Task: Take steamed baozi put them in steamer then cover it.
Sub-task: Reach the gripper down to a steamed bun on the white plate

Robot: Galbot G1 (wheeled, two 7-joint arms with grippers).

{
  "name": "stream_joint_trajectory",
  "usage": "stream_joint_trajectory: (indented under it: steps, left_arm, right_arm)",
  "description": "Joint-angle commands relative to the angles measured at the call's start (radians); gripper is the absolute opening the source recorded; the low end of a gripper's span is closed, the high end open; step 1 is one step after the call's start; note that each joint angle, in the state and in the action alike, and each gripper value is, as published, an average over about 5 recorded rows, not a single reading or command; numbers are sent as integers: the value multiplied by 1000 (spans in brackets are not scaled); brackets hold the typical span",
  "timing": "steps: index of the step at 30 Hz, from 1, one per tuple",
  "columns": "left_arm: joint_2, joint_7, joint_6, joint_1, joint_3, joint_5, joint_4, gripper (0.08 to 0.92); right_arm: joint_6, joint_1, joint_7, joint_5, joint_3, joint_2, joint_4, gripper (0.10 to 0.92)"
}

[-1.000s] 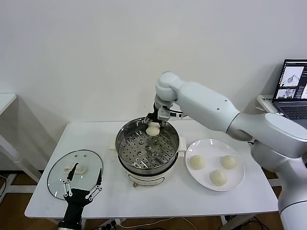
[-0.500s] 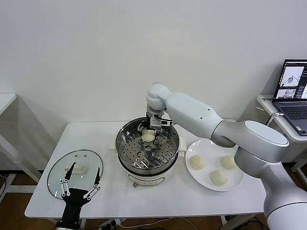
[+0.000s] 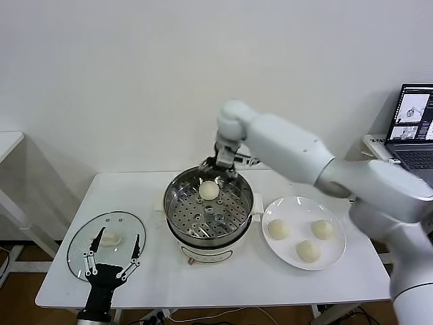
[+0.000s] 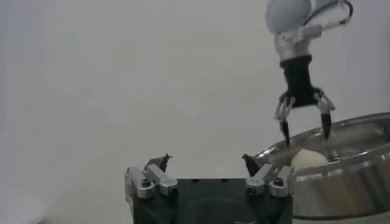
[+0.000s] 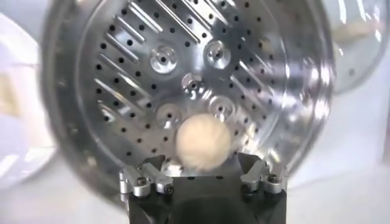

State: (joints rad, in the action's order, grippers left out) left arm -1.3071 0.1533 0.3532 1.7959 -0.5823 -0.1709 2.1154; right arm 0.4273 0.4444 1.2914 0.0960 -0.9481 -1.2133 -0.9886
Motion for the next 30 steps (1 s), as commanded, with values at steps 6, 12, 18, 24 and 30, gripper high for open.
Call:
stream_joint_trajectory:
  steps: [6,12,18,24,30]
  left_arm:
    - [6,0,-16,-5,11,-3,0,823]
    - [2,1,-16,-2,7,-3,-1,823]
    - [-3,3,-16,4,5,-3,3,823]
    - [-5,5,-14,7,0,-3,0,823]
    - [-6,6,-13,7,0,-3,0,823]
  right_arm:
    - [-518,104,-45,-602,-353,360,-29,823]
    - [-549,20,-102,-580,-410,397,-74,823]
    - [-556,-53,-150,-548,-419,383,-86,823]
    - [-565,-122,-218,-513,-397,365,-79,823]
    - [-564,-168,-255,-484,-366,341,-57,823]
